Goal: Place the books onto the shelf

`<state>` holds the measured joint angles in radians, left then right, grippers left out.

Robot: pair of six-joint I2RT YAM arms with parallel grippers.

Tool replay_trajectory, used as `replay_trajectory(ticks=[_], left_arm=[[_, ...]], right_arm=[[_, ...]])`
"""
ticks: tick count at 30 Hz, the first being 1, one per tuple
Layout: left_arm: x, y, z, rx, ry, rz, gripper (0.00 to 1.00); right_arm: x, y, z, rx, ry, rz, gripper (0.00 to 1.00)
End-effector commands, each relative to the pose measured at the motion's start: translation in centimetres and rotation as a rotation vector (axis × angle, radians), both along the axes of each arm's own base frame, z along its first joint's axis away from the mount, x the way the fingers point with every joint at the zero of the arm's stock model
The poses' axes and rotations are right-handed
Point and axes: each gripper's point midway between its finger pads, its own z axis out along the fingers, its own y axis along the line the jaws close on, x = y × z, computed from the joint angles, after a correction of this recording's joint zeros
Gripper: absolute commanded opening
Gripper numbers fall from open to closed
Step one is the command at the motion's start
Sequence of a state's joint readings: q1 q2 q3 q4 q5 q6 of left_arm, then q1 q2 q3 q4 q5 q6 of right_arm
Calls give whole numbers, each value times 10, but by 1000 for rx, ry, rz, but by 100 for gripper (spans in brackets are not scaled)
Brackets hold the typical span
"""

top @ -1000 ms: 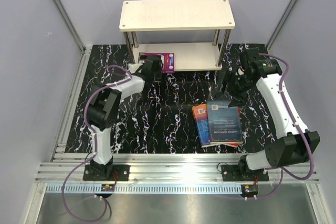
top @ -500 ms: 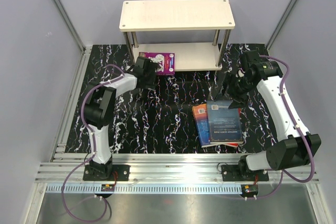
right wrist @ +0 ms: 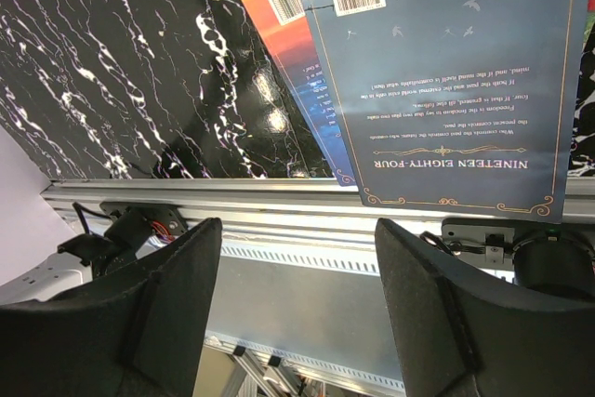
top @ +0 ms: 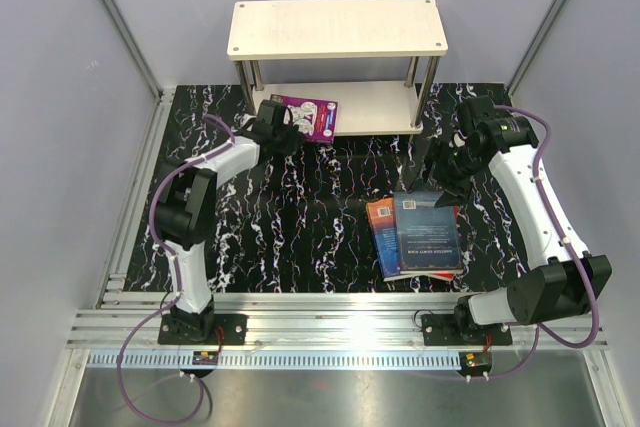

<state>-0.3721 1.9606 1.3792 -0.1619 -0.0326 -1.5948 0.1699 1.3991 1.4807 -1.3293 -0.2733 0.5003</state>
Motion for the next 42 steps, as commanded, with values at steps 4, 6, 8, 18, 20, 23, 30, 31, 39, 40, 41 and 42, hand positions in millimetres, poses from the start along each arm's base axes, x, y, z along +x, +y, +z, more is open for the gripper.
replay_trajectory(ticks=[4, 6, 8, 18, 20, 23, 30, 31, 39, 40, 41, 42], left_arm=[[-3, -1, 27, 19, -56, -44, 0], [-1, -3, 26, 19, -56, -48, 0], [1, -7, 27, 14, -59, -58, 0], [21, -19, 11, -20, -45, -36, 0], [23, -20, 5, -21, -34, -32, 0], [27, -22, 6, -33, -42, -27, 0], [31, -12, 8, -21, -43, -11, 0], [32, -8, 7, -20, -42, -6, 0], [40, 6, 11, -7, -68, -5, 0], [40, 6, 13, -4, -75, -12, 0], [43, 5, 20, -2, -95, -19, 1], [43, 5, 21, 12, -102, -31, 4]], right_arm=[[7, 1, 3, -12, -32, 24, 73], [8, 1, 2, -14, -30, 24, 73], [9, 0, 1, -16, -25, 25, 73], [10, -3, -2, -39, -22, 27, 73], [11, -5, -1, -51, -28, 26, 73], [10, -7, 0, -63, -31, 29, 73], [12, -9, -2, -73, -29, 29, 73], [12, -9, -2, -73, -29, 29, 73], [12, -9, -1, -73, -34, 31, 73], [11, -9, -1, -73, -34, 31, 73], [11, -9, -1, -73, -35, 32, 73], [11, -9, -1, -72, -36, 32, 73]])
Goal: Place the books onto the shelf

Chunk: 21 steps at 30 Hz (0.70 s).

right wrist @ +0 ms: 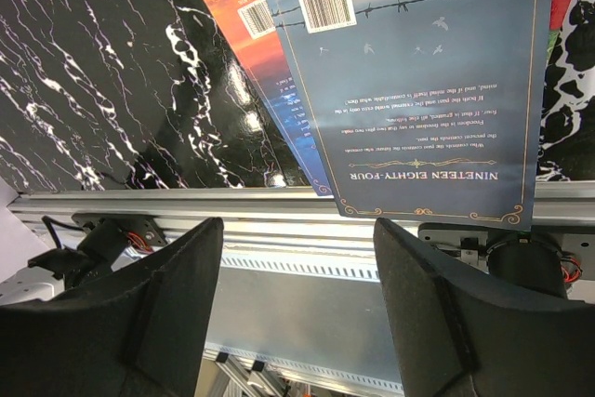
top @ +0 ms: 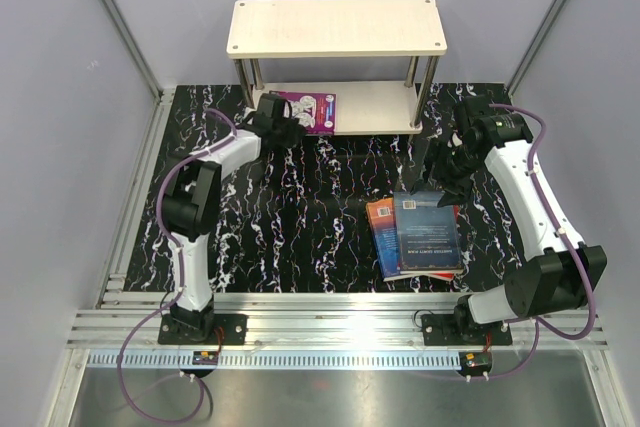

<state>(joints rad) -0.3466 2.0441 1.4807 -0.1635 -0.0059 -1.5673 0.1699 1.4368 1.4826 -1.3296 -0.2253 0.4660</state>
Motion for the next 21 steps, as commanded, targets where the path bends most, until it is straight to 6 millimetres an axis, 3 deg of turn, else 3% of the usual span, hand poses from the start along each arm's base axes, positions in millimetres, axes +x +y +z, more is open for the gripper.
replay_trajectory(ticks=[1, 3, 6, 7, 10, 14, 16, 17, 19, 20, 21], left_arm=[[19, 4, 26, 17, -90, -21, 6], [18, -2, 39, -4, -118, -55, 13], [14, -6, 59, -14, -156, -87, 50], [11, -8, 65, -10, -165, -103, 70], [-2, -9, 93, 52, -202, -156, 99], [-41, -12, 131, 191, -243, -284, 99], [-72, -7, 161, 317, -266, -300, 99], [-91, 0, 163, 450, -257, -356, 99], [-122, 1, 205, 691, -366, -338, 99], [-139, -18, 215, 798, -461, -421, 99], [-140, -5, 215, 873, -462, -331, 99]], right_arm=[[5, 1, 11, -6, -50, 14, 73], [5, 2, 12, 1, -55, 14, 73], [4, 3, 14, 12, -59, 13, 73], [2, 3, 15, 17, -65, 14, 73], [2, 1, 19, 9, -87, 13, 74], [-4, 0, 26, 12, -116, 9, 77], [-8, 0, 31, 21, -133, 7, 77], [-10, -1, 32, 15, -138, 6, 77], [-14, -10, 37, -22, -170, -14, 77], [-17, -15, 36, -48, -168, -36, 78], [-19, -26, 36, -100, -182, -62, 79]])
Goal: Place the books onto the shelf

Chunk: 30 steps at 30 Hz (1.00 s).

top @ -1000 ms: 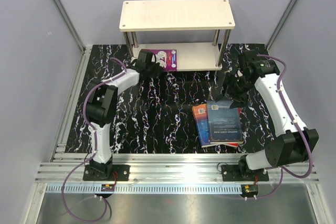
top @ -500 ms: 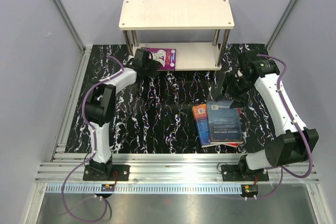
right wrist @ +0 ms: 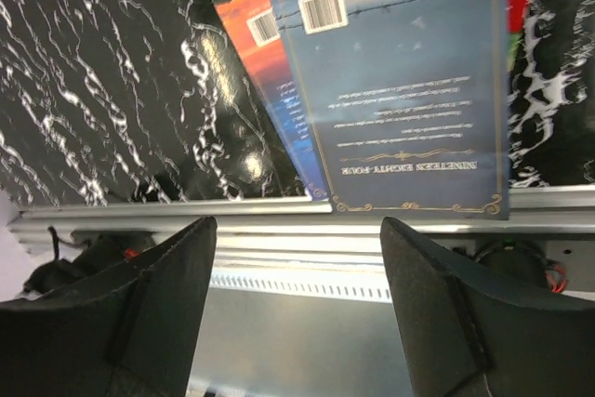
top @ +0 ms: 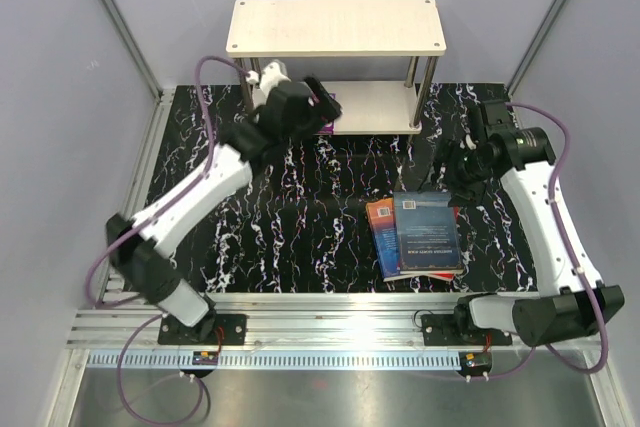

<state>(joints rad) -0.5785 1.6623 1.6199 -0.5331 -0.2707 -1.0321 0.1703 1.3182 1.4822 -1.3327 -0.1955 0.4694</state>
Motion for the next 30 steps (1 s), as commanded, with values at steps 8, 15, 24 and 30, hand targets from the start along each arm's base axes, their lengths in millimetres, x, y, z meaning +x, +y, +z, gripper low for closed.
replay_trajectory(ticks=[8, 15, 24, 30], left_arm=[[-130, -101, -53, 44, 54, -614, 99], [-190, -171, -81, 32, 121, -813, 99], [-208, -187, -94, -42, 179, -896, 99], [-216, -190, -95, -46, 188, -958, 99]], right_arm=[[-47, -33, -14, -120, 5, -124, 79], [-62, -51, -61, -149, 71, -254, 86], [-42, -76, -111, -146, 184, -413, 86], [-26, -95, -122, -235, 182, -479, 84]])
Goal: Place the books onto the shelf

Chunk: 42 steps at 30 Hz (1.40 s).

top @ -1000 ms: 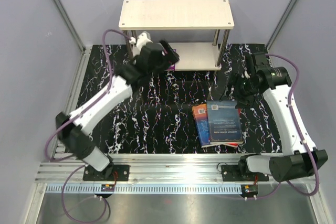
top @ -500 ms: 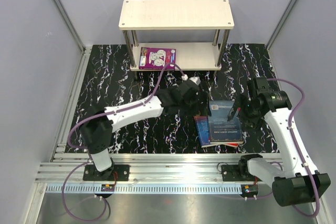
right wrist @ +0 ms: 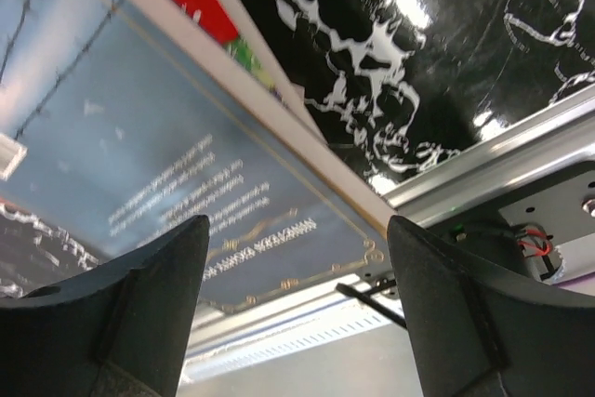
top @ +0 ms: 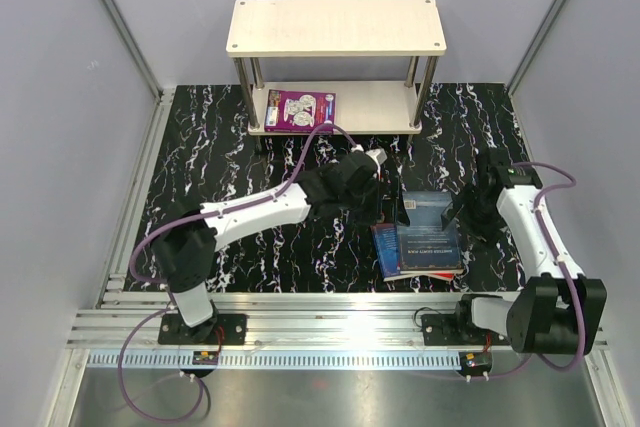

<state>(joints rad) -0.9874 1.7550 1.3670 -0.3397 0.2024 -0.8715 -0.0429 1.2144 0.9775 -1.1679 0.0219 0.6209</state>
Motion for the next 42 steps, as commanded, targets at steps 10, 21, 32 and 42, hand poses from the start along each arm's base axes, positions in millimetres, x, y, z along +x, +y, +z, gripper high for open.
replay_trajectory(ticks=[10, 21, 32, 42], left_arm=[[-6, -26, 14, -88, 50, -92, 99], [-4, -29, -16, -45, 101, -78, 99], [9, -23, -51, -8, 152, -1, 99], [21, -25, -57, -50, 156, 15, 98]], right_arm=[[29, -1, -33, 2, -13, -39, 78], [21, 32, -38, 156, -26, -69, 65], [5, 44, -49, 150, 24, 9, 47], [-2, 42, -55, 139, 57, 37, 40]])
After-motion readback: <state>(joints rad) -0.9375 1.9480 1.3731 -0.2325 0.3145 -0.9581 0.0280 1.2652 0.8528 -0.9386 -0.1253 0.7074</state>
